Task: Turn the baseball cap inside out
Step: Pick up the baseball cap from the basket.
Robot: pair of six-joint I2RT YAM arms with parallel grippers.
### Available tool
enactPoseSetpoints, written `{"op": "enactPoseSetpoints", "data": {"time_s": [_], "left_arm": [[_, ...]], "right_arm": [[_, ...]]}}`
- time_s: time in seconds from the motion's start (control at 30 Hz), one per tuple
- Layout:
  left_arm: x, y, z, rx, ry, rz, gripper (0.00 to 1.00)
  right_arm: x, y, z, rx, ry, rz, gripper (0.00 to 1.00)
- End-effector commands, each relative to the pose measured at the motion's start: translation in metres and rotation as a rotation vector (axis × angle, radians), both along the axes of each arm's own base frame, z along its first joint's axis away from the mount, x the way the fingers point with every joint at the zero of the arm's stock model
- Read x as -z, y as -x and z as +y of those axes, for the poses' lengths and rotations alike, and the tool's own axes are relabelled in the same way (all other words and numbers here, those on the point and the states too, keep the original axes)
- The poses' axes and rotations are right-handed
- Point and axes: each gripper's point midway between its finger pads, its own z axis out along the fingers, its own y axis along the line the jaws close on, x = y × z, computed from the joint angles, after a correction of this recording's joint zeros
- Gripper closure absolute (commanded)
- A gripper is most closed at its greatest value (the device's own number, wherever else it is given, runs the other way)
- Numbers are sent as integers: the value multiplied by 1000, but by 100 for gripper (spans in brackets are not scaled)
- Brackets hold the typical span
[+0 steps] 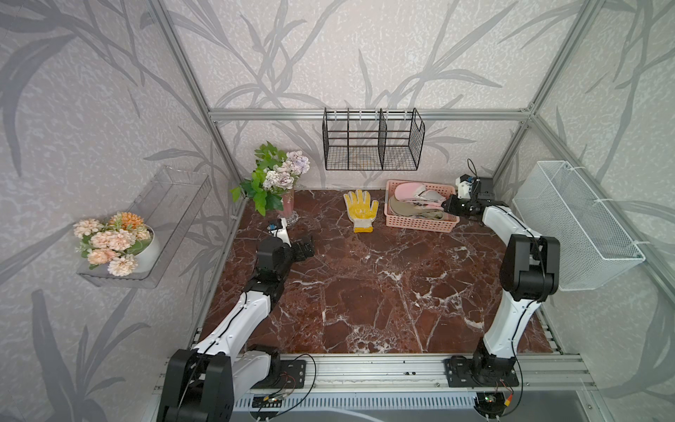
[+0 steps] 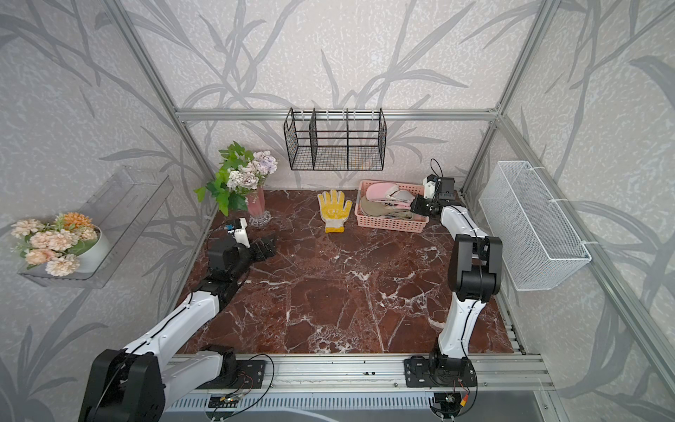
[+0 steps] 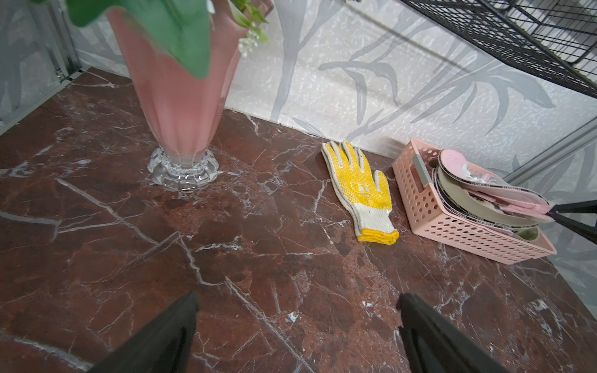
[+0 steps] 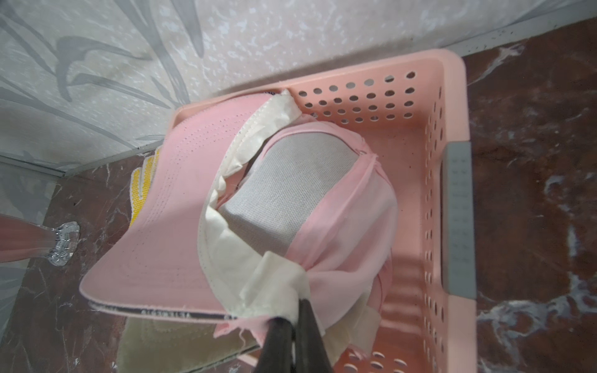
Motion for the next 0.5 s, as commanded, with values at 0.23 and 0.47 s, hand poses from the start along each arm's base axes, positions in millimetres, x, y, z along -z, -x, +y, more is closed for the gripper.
{"op": "enactPoseSetpoints", "data": {"time_s": [0.23,0.47], "left_arm": [[-84,14,-80,286,-163,-358,0],[-109,37,-151,637,-127,-466,0]], "right_arm": [[-148,46,29,-100,-67,-207,100],[-171,84,60,-204,-51,-171,100]]}}
